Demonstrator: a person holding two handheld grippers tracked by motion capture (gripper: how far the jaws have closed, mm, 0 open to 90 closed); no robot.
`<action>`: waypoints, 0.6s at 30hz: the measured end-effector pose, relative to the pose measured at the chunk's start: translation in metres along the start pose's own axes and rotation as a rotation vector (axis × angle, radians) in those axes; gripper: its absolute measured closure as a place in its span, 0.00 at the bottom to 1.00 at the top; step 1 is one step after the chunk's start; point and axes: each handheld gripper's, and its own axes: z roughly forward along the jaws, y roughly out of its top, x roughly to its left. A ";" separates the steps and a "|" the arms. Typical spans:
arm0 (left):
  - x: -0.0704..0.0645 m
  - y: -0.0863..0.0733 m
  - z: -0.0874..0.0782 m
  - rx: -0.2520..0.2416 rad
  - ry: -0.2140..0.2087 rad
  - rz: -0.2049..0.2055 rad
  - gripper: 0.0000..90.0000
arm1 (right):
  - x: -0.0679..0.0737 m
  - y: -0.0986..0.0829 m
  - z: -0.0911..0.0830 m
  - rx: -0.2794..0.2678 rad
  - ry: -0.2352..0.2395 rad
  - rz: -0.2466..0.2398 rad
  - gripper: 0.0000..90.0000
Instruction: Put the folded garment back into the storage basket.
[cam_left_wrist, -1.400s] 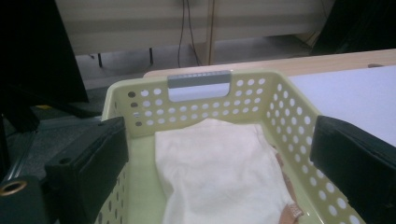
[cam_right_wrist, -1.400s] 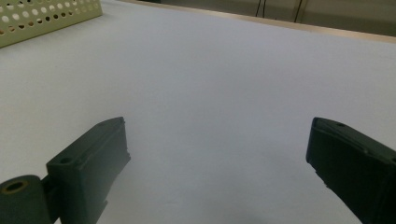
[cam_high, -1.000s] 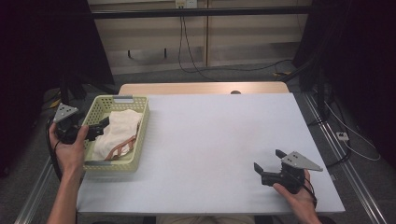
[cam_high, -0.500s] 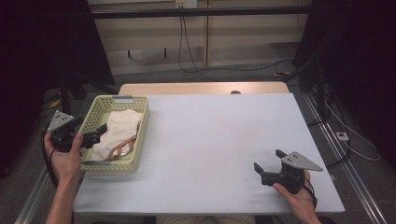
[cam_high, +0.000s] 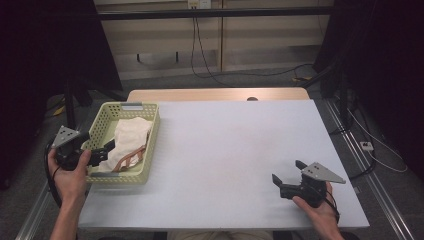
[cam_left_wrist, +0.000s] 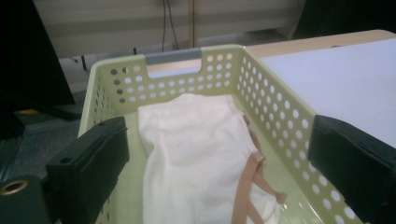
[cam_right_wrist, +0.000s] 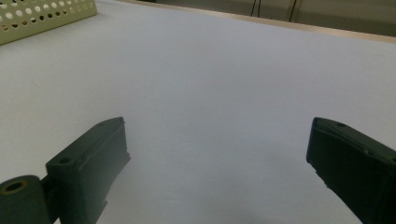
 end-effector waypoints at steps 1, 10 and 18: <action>-0.001 -0.001 -0.001 0.001 -0.004 0.002 0.07 | 0.000 0.000 0.000 0.000 0.000 0.001 0.06; -0.012 -0.006 -0.014 -0.018 -0.017 0.023 0.07 | 0.000 0.000 0.000 0.000 0.001 0.002 0.06; -0.027 -0.005 -0.020 -0.053 -0.039 0.041 0.07 | 0.000 0.000 0.000 -0.002 -0.001 -0.001 0.06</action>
